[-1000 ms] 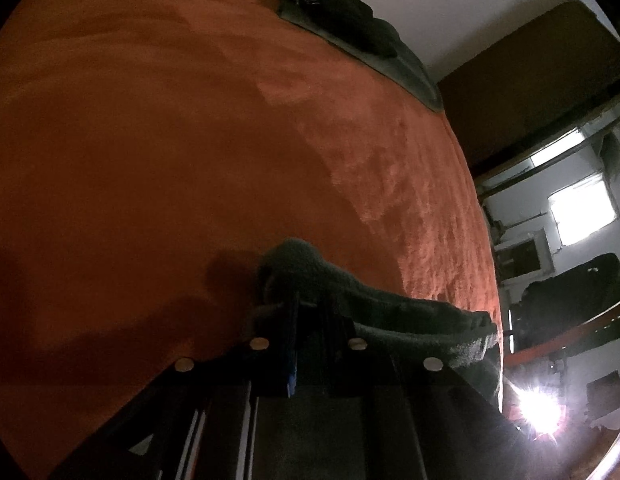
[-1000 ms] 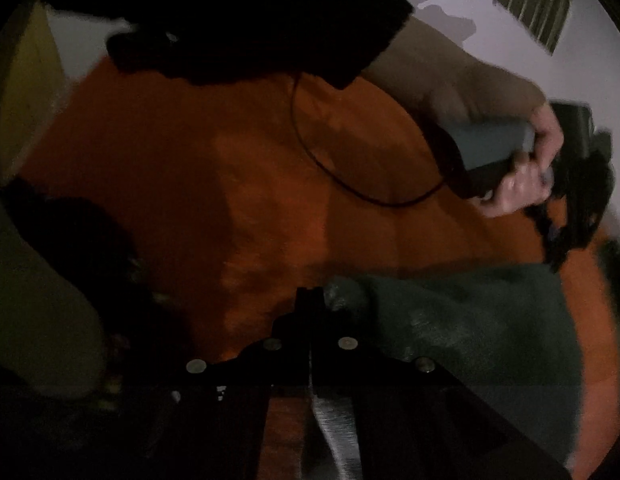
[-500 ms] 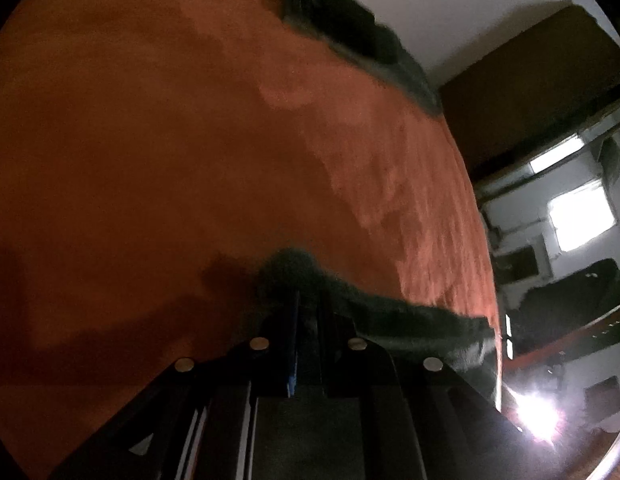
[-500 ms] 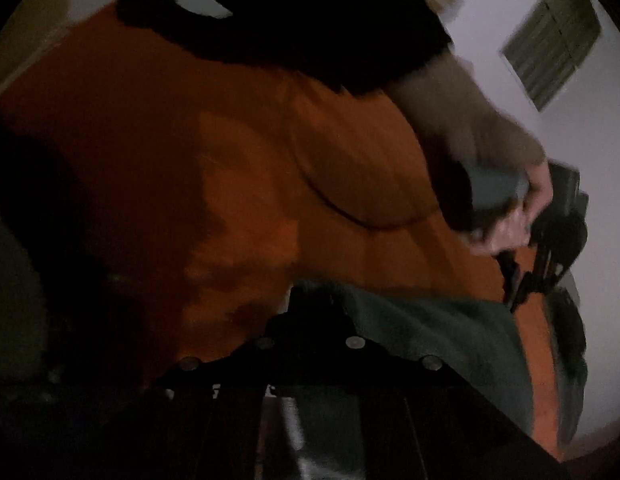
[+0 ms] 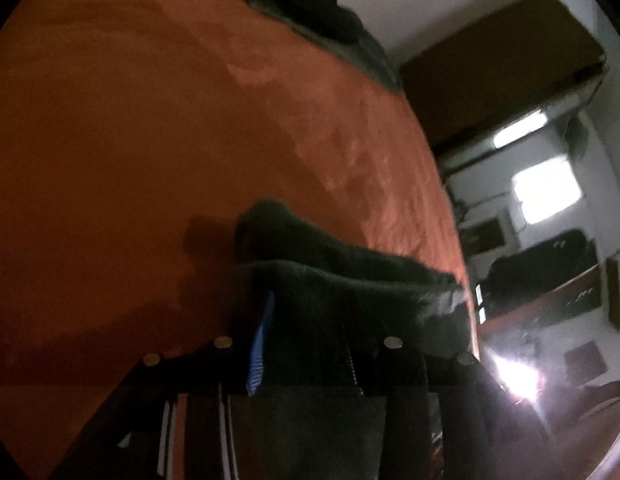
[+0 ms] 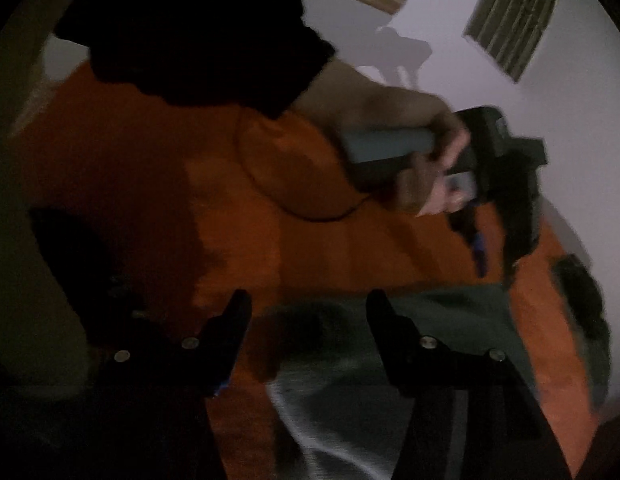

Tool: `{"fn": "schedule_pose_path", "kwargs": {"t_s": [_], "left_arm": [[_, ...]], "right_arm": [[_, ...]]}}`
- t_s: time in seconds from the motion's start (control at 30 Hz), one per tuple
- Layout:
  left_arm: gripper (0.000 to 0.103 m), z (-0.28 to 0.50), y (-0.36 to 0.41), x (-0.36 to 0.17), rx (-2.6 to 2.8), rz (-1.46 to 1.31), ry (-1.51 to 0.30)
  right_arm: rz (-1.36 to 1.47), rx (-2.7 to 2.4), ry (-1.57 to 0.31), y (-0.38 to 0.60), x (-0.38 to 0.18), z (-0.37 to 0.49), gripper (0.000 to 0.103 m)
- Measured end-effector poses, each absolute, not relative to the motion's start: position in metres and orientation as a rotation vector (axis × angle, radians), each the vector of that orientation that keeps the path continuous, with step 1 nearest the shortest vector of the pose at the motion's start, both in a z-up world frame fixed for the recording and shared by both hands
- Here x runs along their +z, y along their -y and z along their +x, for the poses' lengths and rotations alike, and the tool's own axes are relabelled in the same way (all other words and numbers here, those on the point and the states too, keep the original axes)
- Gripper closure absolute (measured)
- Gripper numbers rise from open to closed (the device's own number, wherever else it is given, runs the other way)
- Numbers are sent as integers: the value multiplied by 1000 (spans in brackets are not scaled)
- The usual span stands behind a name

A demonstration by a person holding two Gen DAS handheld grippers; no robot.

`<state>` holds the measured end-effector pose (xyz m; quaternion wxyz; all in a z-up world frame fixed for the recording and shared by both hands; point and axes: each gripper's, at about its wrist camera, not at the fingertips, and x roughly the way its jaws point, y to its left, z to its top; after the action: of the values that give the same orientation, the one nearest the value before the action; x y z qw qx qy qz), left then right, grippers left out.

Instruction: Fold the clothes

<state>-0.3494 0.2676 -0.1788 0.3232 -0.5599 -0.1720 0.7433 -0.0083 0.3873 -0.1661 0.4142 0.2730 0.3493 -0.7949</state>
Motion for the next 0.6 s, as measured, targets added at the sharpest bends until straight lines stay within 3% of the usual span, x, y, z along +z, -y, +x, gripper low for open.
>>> {"fn": "schedule_pose_path", "kwargs": {"t_s": [0.03, 0.07, 0.23, 0.33, 0.47, 0.6], "left_arm": [[88, -351, -275, -182, 1954, -1475, 431], [94, -352, -279, -185, 1970, -1479, 421], [103, -355, -264, -165, 2151, -1326, 489], [103, -359, -248, -151, 2216, -1213, 490], [103, -361, -221, -170, 2128, -1363, 607], [97, -305, -188, -182, 2081, -1442, 682]], "right_arm": [[689, -2000, -903, -386, -169, -9, 49], [692, -2001, -929, -386, -172, -11, 53], [755, -1987, -946, -386, -183, -10, 53], [787, -1985, -911, -389, -184, -10, 53], [821, -2000, -863, -405, -169, -37, 53], [934, -2054, -743, -437, -131, -124, 53]]}}
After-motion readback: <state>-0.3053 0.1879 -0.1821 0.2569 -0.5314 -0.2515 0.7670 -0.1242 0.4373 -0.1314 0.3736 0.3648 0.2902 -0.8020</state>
